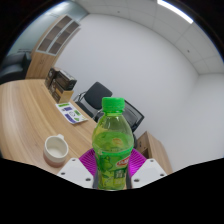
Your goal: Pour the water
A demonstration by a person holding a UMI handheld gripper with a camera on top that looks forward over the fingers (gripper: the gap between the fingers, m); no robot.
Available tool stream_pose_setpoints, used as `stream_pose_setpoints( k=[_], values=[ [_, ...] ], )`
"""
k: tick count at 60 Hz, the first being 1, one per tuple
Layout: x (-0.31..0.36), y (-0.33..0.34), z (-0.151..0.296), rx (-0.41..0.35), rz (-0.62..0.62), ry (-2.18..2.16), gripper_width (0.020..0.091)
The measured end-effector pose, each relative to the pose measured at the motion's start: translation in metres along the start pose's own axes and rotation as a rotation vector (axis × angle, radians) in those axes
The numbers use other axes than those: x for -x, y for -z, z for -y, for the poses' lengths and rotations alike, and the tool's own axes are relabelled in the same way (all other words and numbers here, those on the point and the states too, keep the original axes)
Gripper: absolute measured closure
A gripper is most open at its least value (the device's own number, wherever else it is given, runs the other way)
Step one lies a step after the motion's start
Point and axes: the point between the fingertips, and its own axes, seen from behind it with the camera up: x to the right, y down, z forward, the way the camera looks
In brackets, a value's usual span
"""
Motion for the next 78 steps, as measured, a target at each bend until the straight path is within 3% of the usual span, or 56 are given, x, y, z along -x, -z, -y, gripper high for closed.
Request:
stream_pose_setpoints(
  k=[12, 28, 30, 31, 38, 42, 47, 54, 71, 78],
  values=[
    [-0.009, -0.014, -0.037, -0.041, 0.033, -0.523, 0.0729],
    [0.013, -0.041, -0.095, -0.028, 0.038, -0.637, 0.0729],
    [0.018, -0.04, -0.1, -0.03, 0.044, -0.647, 0.0698],
    [0.014, -0.04, -0.096, -0.06, 0.032, -0.651, 0.0699],
    [0.016, -0.036, -0.099, -0.075, 0.013, -0.644, 0.0698],
    [0.016, -0.036, -0.098, -0.075, 0.017, -0.647, 0.0611],
    [0.018, -0.036, -0.1, -0.047, 0.03, -0.643, 0.0535],
    [0.019, -0.021, -0.113, 0.034, 0.015, -0.649, 0.0306],
    [0.05, 0.101, -0.095, 0.195, -0.023, -0.752, 0.0312],
    [0.058, 0.146, -0.064, 0.208, -0.054, -0.777, 0.0312]
  ],
)
